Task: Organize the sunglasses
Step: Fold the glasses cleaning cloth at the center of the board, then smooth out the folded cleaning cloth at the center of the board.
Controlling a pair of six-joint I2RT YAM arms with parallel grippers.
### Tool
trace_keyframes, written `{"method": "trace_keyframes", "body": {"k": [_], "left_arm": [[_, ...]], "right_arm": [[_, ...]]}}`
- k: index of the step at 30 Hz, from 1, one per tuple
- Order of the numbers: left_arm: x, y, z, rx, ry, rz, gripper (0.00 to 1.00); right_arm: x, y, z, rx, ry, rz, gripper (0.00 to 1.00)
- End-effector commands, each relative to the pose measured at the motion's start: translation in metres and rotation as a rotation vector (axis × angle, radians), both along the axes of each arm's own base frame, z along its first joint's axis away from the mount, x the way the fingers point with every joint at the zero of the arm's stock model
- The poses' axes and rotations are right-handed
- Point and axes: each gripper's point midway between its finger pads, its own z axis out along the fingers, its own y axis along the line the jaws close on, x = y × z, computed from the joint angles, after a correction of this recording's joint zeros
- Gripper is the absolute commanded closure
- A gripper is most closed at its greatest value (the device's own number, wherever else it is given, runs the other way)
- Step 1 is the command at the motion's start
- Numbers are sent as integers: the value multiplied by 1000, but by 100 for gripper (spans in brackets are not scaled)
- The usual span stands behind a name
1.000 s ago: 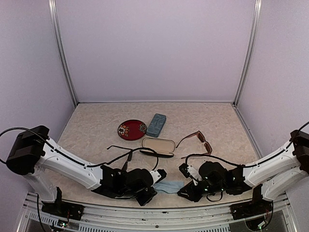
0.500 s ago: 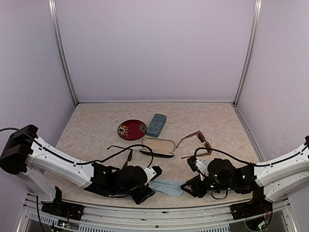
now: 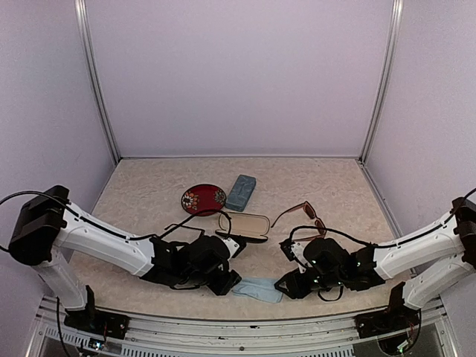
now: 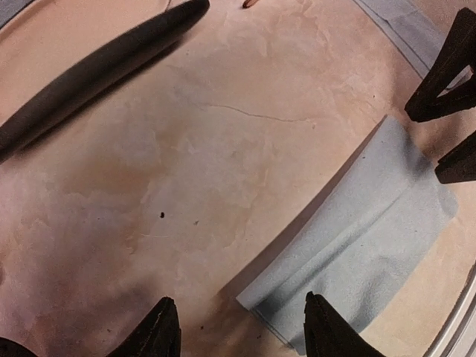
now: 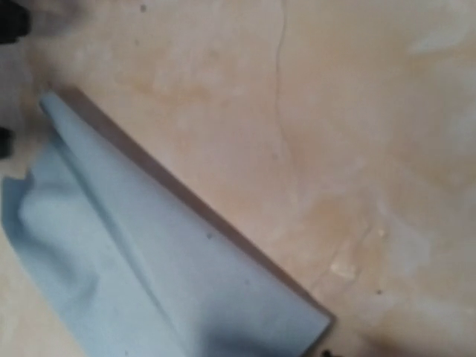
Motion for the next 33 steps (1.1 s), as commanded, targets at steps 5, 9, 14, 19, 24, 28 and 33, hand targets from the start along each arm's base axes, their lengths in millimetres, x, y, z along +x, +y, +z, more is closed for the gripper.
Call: {"method": "trace_keyframes", "body": {"k": [5, 9, 14, 19, 24, 28, 33], "left_arm": [[-15, -3, -22, 130, -45, -27, 44], [-24, 2, -26, 151, -45, -31, 44], [-33, 5, -25, 154, -46, -44, 44], [-42, 7, -19, 144, -41, -67, 44], [-45, 8, -2, 81, -48, -76, 43], [-45, 5, 6, 53, -49, -81, 43], [-22, 8, 9, 40, -64, -13, 43]], "right_arm": [[-5, 2, -4, -10, 24, 26, 52], [-4, 1, -5, -15, 22, 22, 51], [-4, 0, -8, -22, 24, 17, 51], [-2, -3, -8, -29, 20, 0, 51], [0, -2, -8, -35, 9, -1, 51], [3, 0, -11, -50, 9, -5, 51], [8, 1, -11, -63, 5, -22, 52]]}}
